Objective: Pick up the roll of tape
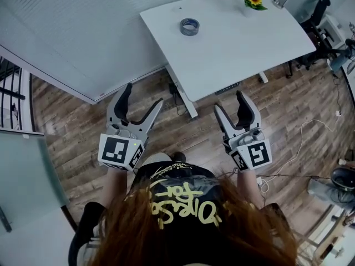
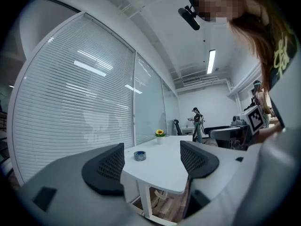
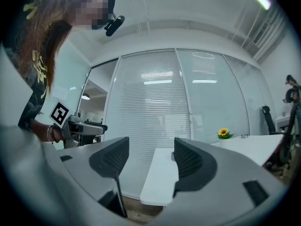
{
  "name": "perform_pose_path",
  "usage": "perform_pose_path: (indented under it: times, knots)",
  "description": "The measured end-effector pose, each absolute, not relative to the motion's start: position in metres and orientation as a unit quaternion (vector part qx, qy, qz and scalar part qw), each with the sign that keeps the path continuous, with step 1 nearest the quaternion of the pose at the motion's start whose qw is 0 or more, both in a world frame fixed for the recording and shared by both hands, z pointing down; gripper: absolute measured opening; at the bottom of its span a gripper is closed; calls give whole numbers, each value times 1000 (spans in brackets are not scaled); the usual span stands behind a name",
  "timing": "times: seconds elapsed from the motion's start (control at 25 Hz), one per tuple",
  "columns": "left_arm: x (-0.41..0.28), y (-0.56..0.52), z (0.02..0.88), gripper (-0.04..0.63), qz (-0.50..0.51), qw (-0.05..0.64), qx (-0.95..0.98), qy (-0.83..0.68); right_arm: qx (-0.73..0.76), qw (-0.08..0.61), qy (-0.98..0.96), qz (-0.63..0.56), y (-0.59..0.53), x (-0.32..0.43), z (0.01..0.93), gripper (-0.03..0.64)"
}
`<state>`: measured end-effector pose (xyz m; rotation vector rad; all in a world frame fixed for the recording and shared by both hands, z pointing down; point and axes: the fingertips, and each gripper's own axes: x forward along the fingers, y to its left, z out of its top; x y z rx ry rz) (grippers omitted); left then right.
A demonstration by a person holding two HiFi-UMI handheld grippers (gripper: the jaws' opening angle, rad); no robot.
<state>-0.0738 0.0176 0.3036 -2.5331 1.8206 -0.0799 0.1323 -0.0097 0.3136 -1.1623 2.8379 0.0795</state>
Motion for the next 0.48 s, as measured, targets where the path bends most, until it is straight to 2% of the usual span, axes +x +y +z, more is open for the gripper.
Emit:
perform_pose_path:
  times: [0.48]
  knots:
    - [-107,-3,323,368,-34,-6,-793,608,-357,45,933,15,-55,99,326,282]
